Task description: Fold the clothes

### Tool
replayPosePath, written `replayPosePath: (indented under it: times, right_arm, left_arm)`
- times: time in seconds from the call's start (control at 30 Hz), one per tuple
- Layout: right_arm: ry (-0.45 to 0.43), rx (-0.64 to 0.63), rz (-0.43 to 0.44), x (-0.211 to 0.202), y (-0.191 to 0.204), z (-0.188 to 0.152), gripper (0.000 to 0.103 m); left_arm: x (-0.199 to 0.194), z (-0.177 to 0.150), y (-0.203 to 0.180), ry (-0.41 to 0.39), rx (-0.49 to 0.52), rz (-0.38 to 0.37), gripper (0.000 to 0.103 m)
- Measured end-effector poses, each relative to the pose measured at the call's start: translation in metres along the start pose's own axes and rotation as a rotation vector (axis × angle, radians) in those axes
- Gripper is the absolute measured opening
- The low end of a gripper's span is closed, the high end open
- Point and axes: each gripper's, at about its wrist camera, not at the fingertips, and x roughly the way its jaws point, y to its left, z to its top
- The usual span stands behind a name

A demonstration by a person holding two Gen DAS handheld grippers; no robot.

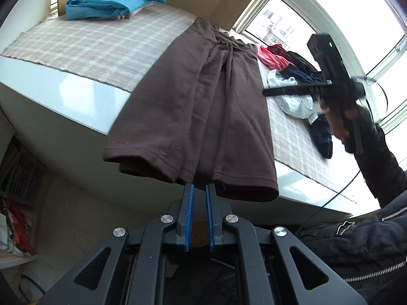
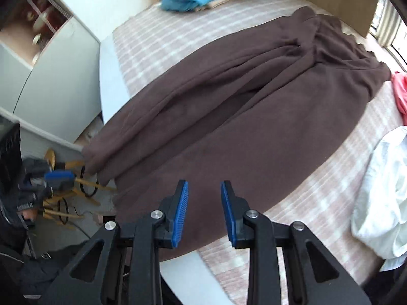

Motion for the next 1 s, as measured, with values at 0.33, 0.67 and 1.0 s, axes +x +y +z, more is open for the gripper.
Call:
replayPosePath:
  times: [0.33,0.67,1.0]
  right_arm:
    - [0.039,-0.083,-0.067,0.011,0.028,-0.038,0.027]
    - [-0.099,0.165,-0.017,-0.016,-0.049,0.053,0.038]
    - [0.035,0.394,0.146,0.038,-0.122,0.134,0.038]
  left_arm:
    - [0.022,0.039,0.010,-0.049,0.126,0.083,0.008]
    - [0.049,0.022,-0.009,0.007,0.166,-0.003,0.021]
    - [0.041,0.016,-0.027,0.006,0.280,0.120,0.021]
